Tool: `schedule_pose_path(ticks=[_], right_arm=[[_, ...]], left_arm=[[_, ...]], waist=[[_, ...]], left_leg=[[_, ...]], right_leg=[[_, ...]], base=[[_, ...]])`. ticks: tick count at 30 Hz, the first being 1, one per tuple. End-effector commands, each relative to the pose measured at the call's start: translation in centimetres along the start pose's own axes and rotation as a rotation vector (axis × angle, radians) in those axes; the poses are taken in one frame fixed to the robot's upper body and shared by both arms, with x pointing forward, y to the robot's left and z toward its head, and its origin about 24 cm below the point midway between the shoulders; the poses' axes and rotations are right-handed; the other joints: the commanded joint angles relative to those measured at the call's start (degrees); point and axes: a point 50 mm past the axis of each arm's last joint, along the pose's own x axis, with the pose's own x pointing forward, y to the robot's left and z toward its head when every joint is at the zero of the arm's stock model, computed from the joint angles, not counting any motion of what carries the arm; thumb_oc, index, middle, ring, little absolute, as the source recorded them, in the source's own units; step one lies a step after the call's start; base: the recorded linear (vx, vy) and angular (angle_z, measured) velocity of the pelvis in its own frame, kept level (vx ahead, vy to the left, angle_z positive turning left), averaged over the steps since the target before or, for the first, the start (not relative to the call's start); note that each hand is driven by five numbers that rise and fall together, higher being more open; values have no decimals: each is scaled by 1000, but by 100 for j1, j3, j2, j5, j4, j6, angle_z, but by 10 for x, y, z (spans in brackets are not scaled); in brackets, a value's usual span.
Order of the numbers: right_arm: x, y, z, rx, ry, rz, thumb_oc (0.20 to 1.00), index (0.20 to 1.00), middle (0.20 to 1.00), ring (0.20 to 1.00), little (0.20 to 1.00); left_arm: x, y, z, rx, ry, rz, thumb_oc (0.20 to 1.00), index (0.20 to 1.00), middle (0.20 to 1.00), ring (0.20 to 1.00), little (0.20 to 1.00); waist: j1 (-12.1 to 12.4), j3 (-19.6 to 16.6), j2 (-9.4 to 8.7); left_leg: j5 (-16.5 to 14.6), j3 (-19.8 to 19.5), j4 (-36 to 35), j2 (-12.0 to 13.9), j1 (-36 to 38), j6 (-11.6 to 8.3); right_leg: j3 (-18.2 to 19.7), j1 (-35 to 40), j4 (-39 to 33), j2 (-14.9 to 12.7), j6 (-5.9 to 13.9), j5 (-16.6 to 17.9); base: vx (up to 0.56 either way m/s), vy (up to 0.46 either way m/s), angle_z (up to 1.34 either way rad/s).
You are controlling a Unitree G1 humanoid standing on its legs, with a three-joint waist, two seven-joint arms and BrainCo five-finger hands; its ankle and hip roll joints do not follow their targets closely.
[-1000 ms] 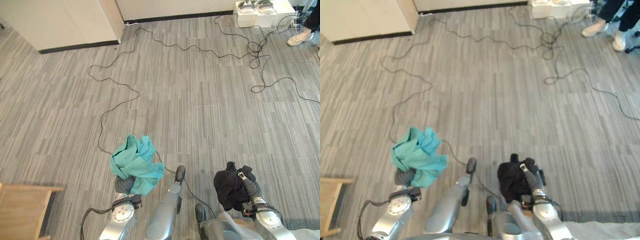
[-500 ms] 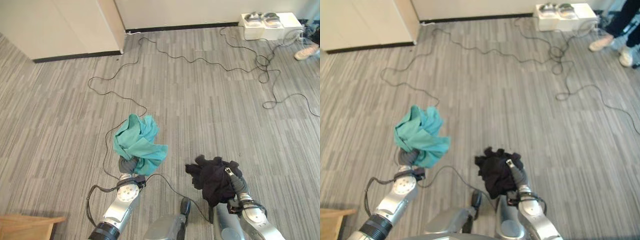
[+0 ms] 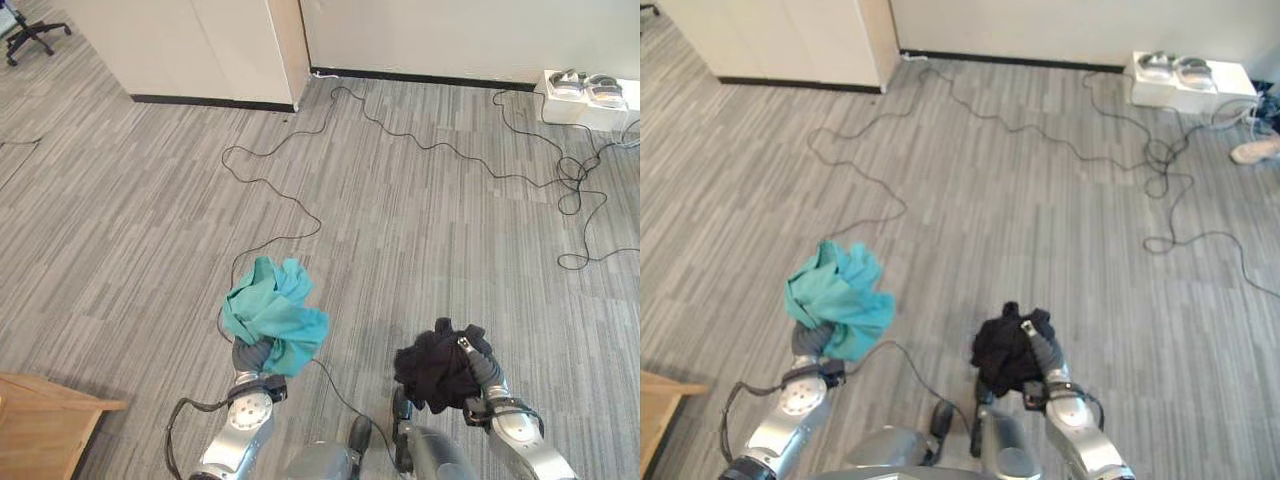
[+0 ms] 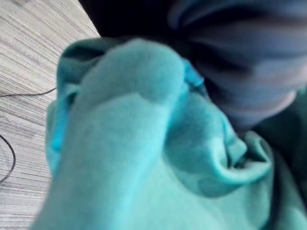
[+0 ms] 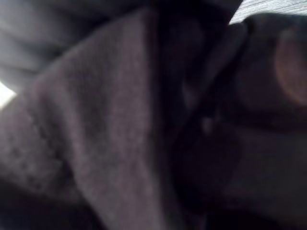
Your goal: Tidy up the quilt and then pick up the clothes from the bed and put them into the laundry hamper.
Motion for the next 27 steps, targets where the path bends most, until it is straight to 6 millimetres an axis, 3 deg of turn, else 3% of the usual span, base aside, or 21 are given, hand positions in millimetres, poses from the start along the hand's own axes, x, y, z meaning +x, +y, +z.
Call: schedule_pose_path(ticks=[1, 2, 3, 4, 5, 7, 9, 10, 13, 17, 19, 21, 22, 23, 25, 27], right_arm=[[-7, 12, 25, -36, -142, 139, 200, 200, 200, 200, 200], [-8, 10, 24, -34, -134, 131, 200, 200, 200, 200, 200], [-8, 8, 24, -22, -131, 113, 200, 200, 200, 200, 200], [-11, 4, 21, -6, -110, 80, 200, 200, 200, 200, 200], [-12, 2, 19, 2, -92, 54, 200, 200, 200, 200, 200], [-13, 2, 17, 0, -85, 53, 200, 200, 200, 200, 200], [-14, 3, 14, -16, -83, 77, 200, 200, 200, 200, 200], [-13, 3, 14, -15, -84, 77, 200, 200, 200, 200, 200], [-10, 7, 13, -18, -104, 108, 200, 200, 200, 200, 200], [-8, 15, 12, 16, -105, 103, 200, 200, 200, 200, 200], [-12, 21, 7, 58, -76, 75, 200, 200, 200, 200, 200], [-17, 24, 3, 68, -53, 71, 200, 200, 200, 200, 200], [-17, 24, 3, 68, -53, 71, 200, 200, 200, 200, 200], [-21, 24, 4, 73, -60, 59, 200, 200, 200, 200, 200], [-21, 21, 5, 76, -80, 40, 200, 200, 200, 200, 200], [-14, 16, 7, 82, -110, 25, 200, 200, 200, 200, 200]], left_arm=[[4, 15, 23, -96, -109, 102, 200, 200, 200, 200, 200], [5, 16, 24, -91, -109, 88, 200, 200, 200, 200, 200], [5, 16, 24, -83, -109, 70, 200, 200, 200, 200, 200], [6, 15, 23, -64, -95, 29, 200, 200, 200, 200, 200], [6, 12, 22, -57, -90, -1, 200, 200, 200, 200, 200], [5, 14, 22, -63, -86, 6, 200, 200, 200, 200, 200], [2, 19, 19, -75, -74, 43, 200, 200, 200, 200, 200], [1, 20, 19, -77, -76, 49, 200, 200, 200, 200, 200], [-5, 37, 13, -84, -65, 130, 200, 200, 200, 200, 200], [-9, 51, 11, -61, -65, 164, 200, 200, 200, 200, 200], [-9, 49, 11, -25, -61, 141, 200, 200, 200, 200, 200], [-8, 44, 10, -4, -54, 126, 200, 200, 200, 200, 200], [-8, 44, 10, -4, -54, 126, 200, 200, 200, 200, 200], [-3, 38, 12, -2, -54, 112, 200, 200, 200, 200, 200], [2, 35, 16, 0, -68, 97, 200, 200, 200, 200, 200], [7, 27, 21, -16, -95, 95, 200, 200, 200, 200, 200]], waist=[[186, -97, -165], [147, -108, -192], [132, -120, -198], [32, -123, -228], [7, -105, -226], [-7, -70, -209], [78, -58, -219], [118, -54, -201], [375, -99, -228], [655, -192, -295], [688, -280, -362], [479, -228, -183], [479, -228, -183], [118, -94, -37], [-17, -26, -50], [-230, 115, -270]], left_leg=[[646, 186, 192, 612, -922, -280], [616, 645, 356, 759, -1044, -344], [609, 795, 419, 818, -1086, -364], [555, 1621, 740, 1167, -1218, -452], [551, 2060, 829, 1416, -1210, -499], [536, 2453, 859, 1631, -1143, -517], [426, 2290, 875, 1569, -1105, -603], [529, 2260, 869, 1546, -1168, -546], [465, 1908, 950, 1345, -1216, -542], [302, 1737, 1050, 1080, -1237, -390], [165, 1637, 920, 661, -1092, 0], [157, 1443, 813, 575, -861, 172], [157, 1443, 813, 575, -861, 172], [157, 1003, 845, 516, -793, 177], [104, 820, 862, 422, -788, 141], [-206, 809, 845, 283, -616, 69]], right_leg=[[-161, 462, 269, -382, 416, -710], [-392, 545, 234, -455, 395, -759], [-476, 567, 240, -484, 383, -781], [-916, 712, 353, -640, 324, -917], [-1251, 806, 503, -786, 308, -993], [-1555, 911, 658, -930, 307, -1077], [-1570, 1030, 707, -1003, 366, -1191], [-1618, 1005, 673, -1013, 338, -1083], [-1610, 1147, 694, -1143, 460, -1077], [-1607, 1329, 1082, -1524, 641, -997], [-1209, 1125, 2424, -2113, 866, -51], [-527, 347, 3766, -2040, 807, 238], [-527, 347, 3766, -2040, 807, 238], [95, -669, 3965, -1243, 640, 62], [32, -839, 3323, -1109, 589, 116], [-100, -930, 1281, -1259, 735, 432]], base=[[25, 4, 35], [28, -12, 58], [58, -19, 137], [69, 27, 245], [67, 71, 309], [62, 134, 243], [64, 140, 103], [-2, 182, 77], [42, 172, 82], [99, 171, 33], [182, 335, 57], [122, 239, 67], [114, 100, 91], [133, 1, 68], [164, -48, 79], [199, -149, 78]])
